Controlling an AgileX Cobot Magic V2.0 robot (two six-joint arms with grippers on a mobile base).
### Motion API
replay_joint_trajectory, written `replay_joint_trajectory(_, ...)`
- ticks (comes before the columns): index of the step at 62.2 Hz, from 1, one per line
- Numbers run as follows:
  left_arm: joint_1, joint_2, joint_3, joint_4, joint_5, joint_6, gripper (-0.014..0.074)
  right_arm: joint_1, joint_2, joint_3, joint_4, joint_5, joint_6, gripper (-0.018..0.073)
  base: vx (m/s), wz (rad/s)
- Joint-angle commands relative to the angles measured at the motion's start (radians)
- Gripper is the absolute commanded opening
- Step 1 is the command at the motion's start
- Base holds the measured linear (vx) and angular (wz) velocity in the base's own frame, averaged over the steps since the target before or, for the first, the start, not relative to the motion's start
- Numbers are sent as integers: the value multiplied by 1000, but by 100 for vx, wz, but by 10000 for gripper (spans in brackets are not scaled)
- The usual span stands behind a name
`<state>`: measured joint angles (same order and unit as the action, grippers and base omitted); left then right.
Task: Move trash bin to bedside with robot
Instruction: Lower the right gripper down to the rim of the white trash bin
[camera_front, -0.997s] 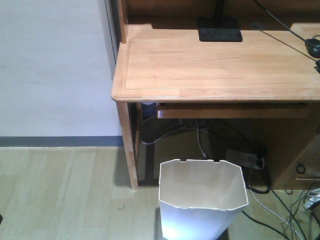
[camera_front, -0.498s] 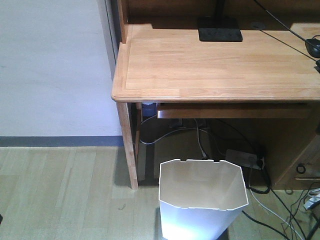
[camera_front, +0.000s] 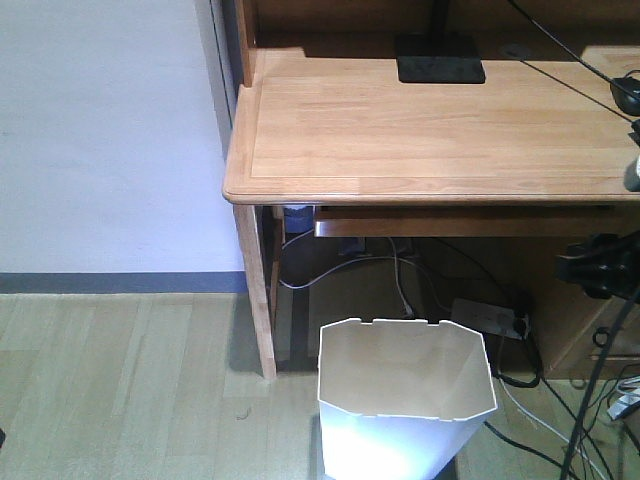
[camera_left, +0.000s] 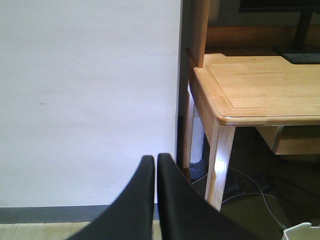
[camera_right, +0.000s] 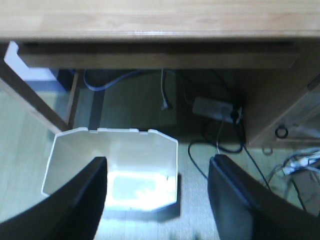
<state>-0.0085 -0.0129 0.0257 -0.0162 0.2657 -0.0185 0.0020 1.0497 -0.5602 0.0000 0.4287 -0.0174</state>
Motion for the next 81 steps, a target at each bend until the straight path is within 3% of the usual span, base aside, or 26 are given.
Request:
replay_joint_trajectory(1, -6, -13, 19, -2, -69, -4, -6, 0, 67, -88, 27, 0, -47, 426, 0, 0)
replay_joint_trajectory(25, -6, -13, 19, -2, -69, -4, -6, -1, 409, -211, 276, 58, -320, 427, 0, 0)
replay_joint_trajectory(42, -6, -13, 19, -2, -69, -4, -6, -4, 637, -261, 270, -16, -327, 432, 0, 0)
replay_joint_trajectory(60, -6, -13, 19, -2, -69, -4, -6, -128, 847, -373, 327, 30, -429, 501, 0, 0)
replay_joint_trajectory(68, -6, -13, 19, -2, -69, -4, -6, -130, 935, -378, 328, -47, -496, 526, 0, 0)
replay_joint_trajectory(81, -6, -13, 19, -2, -69, -4, -6, -130, 1106, -423, 326, -124, -517, 526, 0, 0)
